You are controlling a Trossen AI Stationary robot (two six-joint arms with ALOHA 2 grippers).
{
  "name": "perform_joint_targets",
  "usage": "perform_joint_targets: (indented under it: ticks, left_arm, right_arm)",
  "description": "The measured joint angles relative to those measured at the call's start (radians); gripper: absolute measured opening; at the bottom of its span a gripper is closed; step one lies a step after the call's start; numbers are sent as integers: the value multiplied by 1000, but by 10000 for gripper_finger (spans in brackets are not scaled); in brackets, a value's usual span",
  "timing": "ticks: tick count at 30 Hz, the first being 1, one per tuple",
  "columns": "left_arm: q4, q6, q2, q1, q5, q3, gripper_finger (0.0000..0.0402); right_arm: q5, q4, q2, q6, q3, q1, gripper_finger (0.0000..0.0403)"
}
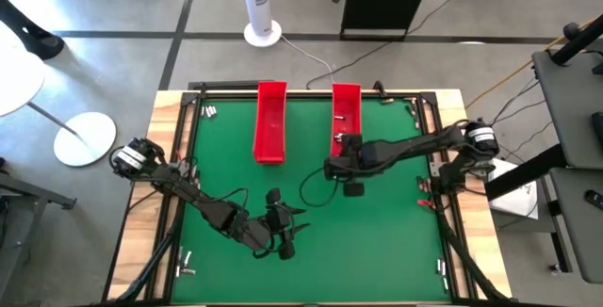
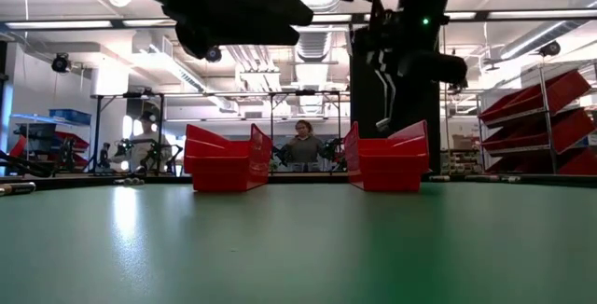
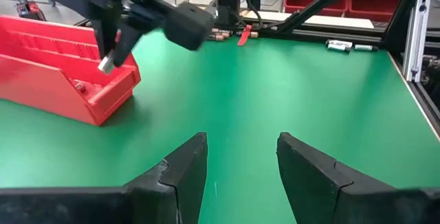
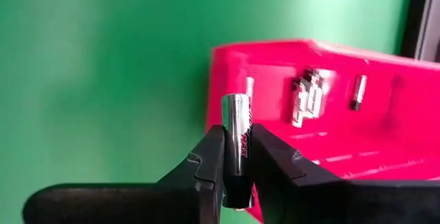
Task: Sort batteries
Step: Put the silver battery into the right red bin
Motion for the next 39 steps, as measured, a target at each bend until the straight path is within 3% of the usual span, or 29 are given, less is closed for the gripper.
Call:
perform_joint_targets:
  ticks: [11,16,23,30,39]
  left_arm:
    - [-24,128,-108,-1,-1,0,158]
    - [-29,194,-176,-9,-1,-48,158]
    - [108,195,-288,-8,-44,-235,158]
    - [309,226,-378,-2,-55,-397,158]
    - [330,358,-462,4,-55,-401,158]
  right_arm:
    - [-5,109,-1,-186,-17,-220,47]
    - [-154,193,34,-244,-17,-342,45]
    - [-240,222,113,-304,-12,-474,47]
    - [-302,274,156,-338,-10,-531,47]
    - [-328,325,169,-350,-23,-556,46]
